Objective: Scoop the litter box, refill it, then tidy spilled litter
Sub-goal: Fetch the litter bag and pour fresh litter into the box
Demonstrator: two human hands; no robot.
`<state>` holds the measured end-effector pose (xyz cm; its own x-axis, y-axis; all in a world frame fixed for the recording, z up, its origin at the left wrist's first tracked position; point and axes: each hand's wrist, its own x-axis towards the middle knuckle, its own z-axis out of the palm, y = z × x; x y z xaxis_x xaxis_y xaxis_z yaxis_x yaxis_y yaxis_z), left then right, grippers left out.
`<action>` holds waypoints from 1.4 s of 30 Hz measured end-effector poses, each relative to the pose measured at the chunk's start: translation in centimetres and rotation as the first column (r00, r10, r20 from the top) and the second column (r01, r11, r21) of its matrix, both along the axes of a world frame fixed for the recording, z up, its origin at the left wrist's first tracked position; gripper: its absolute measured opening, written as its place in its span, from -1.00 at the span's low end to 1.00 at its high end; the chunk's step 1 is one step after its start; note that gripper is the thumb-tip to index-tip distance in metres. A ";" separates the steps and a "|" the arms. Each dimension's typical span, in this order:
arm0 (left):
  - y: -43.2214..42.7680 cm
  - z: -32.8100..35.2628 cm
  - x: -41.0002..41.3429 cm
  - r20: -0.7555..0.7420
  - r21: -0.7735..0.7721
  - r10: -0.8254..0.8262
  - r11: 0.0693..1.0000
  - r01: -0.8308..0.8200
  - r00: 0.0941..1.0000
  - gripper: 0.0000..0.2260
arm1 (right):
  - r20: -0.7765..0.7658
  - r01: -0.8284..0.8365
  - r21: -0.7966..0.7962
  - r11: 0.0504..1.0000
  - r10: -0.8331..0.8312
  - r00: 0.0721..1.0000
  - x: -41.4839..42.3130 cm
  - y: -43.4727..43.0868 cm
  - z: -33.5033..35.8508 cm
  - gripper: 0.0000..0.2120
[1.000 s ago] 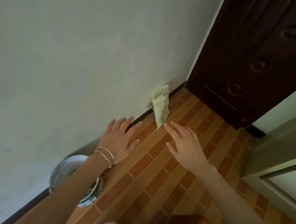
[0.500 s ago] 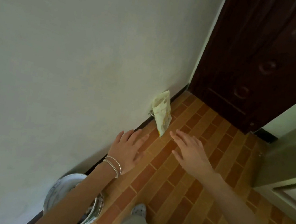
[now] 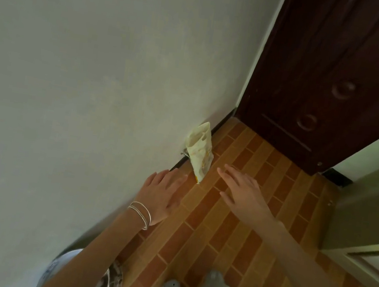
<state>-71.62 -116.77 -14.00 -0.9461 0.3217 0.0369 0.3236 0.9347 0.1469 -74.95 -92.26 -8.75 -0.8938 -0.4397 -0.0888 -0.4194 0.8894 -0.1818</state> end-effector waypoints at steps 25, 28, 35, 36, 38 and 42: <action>13.0 1.3 -23.3 0.065 -0.075 0.260 0.964 -0.255 0.963 -0.54 | 0.077 -0.395 0.060 0.917 0.390 0.917 -30.2 11.0 -3.0 -0.51; 13.2 0.8 -25.7 0.129 -0.104 0.285 0.956 -0.273 0.950 -0.54 | 0.103 -0.424 0.065 0.903 0.416 0.903 -32.9 11.1 -4.1 -0.50; 12.2 -1.3 -32.5 0.231 -0.151 0.270 0.959 -0.240 0.935 -0.54 | 0.165 -0.414 0.050 0.909 0.401 0.901 -40.7 10.9 -6.5 -0.50; 11.8 -1.6 -33.7 0.239 -0.155 0.274 0.958 -0.242 0.932 -0.54 | 0.166 -0.410 0.048 0.911 0.397 0.903 -41.9 10.7 -6.5 -0.50; 11.0 -1.9 -35.9 0.267 -0.159 0.305 0.950 -0.270 0.914 -0.54 | 0.180 -0.409 0.033 0.912 0.398 0.900 -44.1 10.1 -6.5 -0.51; 10.2 -2.4 -39.7 0.287 -0.168 0.321 0.944 -0.283 0.903 -0.53 | 0.165 -0.410 0.036 0.911 0.399 0.902 -48.5 8.5 -6.9 -0.52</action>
<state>-111.35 -106.60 -16.36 -0.9569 0.0027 -0.2903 -0.0198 0.9970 0.0744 -123.45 -83.72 -15.62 -0.6136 -0.7488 -0.2508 -0.7185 0.6611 -0.2160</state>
